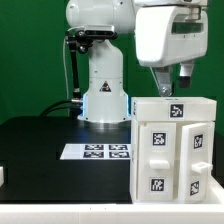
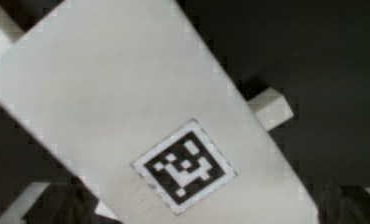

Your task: Assemble cabinet

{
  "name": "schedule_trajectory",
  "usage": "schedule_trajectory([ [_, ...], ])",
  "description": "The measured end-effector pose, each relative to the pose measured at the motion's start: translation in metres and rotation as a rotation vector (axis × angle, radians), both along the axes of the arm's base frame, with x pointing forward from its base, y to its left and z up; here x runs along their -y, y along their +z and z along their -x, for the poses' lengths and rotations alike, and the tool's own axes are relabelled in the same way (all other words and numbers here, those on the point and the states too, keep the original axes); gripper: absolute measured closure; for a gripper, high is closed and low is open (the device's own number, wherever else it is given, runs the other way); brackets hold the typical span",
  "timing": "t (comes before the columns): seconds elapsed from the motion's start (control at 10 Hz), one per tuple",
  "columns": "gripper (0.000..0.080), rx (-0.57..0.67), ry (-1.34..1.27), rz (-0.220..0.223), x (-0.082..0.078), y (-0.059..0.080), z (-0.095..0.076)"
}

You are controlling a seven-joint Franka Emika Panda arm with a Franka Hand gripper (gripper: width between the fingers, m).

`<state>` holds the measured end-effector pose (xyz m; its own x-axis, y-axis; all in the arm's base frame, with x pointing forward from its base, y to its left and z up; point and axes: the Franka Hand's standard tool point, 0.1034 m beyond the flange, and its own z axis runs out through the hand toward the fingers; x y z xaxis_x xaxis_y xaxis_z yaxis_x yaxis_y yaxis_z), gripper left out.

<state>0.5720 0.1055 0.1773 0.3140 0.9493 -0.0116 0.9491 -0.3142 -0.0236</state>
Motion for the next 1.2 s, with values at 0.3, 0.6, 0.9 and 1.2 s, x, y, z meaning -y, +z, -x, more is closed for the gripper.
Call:
schedule_trajectory([
  [0.3, 0.0151, 0.010, 0.397, 0.057, -0.004, -0.004, 0.001],
  [0.6, 0.0151, -0.001, 0.440, 0.069, -0.001, -0.011, 0.003],
  [0.9, 0.0151, -0.014, 0.424, 0.072, 0.004, -0.019, 0.004],
  [1.2, 0.0151, -0.023, 0.396, 0.077, 0.009, -0.026, 0.002],
])
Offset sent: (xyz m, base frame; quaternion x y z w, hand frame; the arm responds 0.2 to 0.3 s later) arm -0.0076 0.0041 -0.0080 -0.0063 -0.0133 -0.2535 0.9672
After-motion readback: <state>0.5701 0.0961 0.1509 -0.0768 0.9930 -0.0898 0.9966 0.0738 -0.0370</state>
